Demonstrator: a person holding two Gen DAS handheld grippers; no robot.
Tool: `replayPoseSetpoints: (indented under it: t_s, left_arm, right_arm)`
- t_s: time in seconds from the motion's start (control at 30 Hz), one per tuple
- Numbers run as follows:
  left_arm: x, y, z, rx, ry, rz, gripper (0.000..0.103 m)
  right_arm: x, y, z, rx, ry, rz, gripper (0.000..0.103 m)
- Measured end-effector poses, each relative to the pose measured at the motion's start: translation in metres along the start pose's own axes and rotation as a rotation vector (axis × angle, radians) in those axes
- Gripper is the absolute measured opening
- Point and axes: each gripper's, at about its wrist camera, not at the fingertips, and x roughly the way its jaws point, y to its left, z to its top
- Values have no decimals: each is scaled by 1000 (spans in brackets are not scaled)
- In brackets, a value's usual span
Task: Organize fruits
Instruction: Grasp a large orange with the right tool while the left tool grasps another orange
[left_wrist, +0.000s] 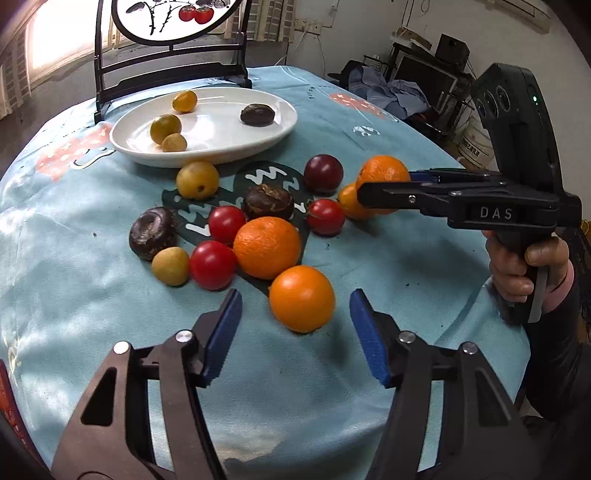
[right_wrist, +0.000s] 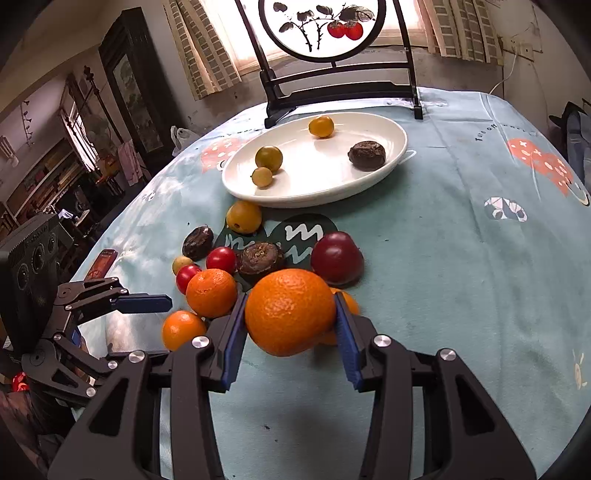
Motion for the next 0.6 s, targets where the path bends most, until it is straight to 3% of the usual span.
replayPoseSetpoints:
  t_s: [0.2, 0.33, 0.6]
  left_arm:
    - [14, -12, 2, 19, 22, 48, 50]
    - [16, -5, 3, -30, 22, 35, 39]
    - [14, 0, 2, -60, 14, 6, 38]
  right_arm:
    - [0, 2, -1, -7, 0, 0, 45]
    - [0, 3, -1, -9, 0, -2, 45]
    - [0, 2, -2, -8, -2, -10, 45]
